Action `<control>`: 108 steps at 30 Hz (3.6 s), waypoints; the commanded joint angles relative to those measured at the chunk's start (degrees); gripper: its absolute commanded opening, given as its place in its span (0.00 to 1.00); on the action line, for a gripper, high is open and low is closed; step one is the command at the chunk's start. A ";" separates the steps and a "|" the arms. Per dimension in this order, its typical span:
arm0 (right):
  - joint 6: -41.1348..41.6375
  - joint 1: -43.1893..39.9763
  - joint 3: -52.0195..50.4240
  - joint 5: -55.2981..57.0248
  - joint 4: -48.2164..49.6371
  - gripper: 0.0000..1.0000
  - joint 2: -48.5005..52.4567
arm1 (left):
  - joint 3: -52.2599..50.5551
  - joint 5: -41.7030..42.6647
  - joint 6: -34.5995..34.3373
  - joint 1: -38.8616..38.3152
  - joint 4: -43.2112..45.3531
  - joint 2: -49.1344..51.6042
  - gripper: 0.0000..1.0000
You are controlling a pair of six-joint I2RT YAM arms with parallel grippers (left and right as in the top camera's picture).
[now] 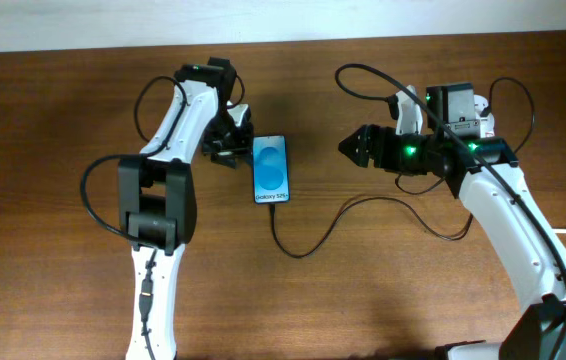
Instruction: Plug charger to phone and switch on socket
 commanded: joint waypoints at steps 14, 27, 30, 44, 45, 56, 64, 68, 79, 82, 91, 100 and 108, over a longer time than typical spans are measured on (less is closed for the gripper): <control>-0.76 -0.17 0.70 0.50 -0.94 1.00 0.09 | 22.73 -6.34 -0.17 17.99 -8.39 -10.16 0.99; -2.27 -0.35 0.72 0.52 -1.92 1.00 0.09 | 22.73 -6.21 -0.20 18.45 -8.04 -10.16 0.99; -2.91 -2.64 0.79 0.50 -5.11 1.00 -0.09 | 22.73 -6.21 -0.20 18.45 -8.04 -10.16 0.99; -15.39 -30.49 6.91 7.19 -40.50 0.99 -14.36 | 22.73 -6.21 -0.20 18.43 -8.04 -10.16 0.99; -15.39 -31.87 7.93 7.19 -40.96 0.98 -14.32 | 22.73 -6.21 -0.20 18.45 -8.04 -10.16 0.99; -12.50 -47.36 18.73 10.58 -31.65 0.99 -11.17 | 22.73 -6.21 -0.20 18.45 -8.04 -10.16 0.99; -6.75 -53.94 18.73 10.56 -16.79 0.99 -2.62 | 22.73 -6.21 -0.20 18.43 -8.04 -10.16 0.99; -5.81 -53.94 18.73 9.44 -9.99 0.99 1.16 | 22.73 -6.21 -0.20 18.43 -8.04 -10.16 0.99; -5.29 -53.94 19.21 4.46 -0.28 0.94 6.27 | 22.73 -6.21 -0.20 18.45 -8.04 -10.16 0.99; -3.61 -53.79 24.35 6.64 -1.38 0.91 10.19 | 22.73 -6.21 -0.20 18.43 -8.04 -10.16 0.99; -8.15 -49.68 35.82 3.32 -7.87 0.92 28.63 | 22.73 -6.21 -0.20 18.43 -8.04 -10.16 0.99; -12.79 -43.06 35.76 9.73 -9.40 0.93 40.02 | 22.73 -6.21 -0.20 18.45 -8.04 -10.16 0.99; -12.76 -40.19 35.47 12.31 -10.12 0.96 42.71 | 22.73 -6.21 -0.20 18.45 -8.04 -10.16 1.00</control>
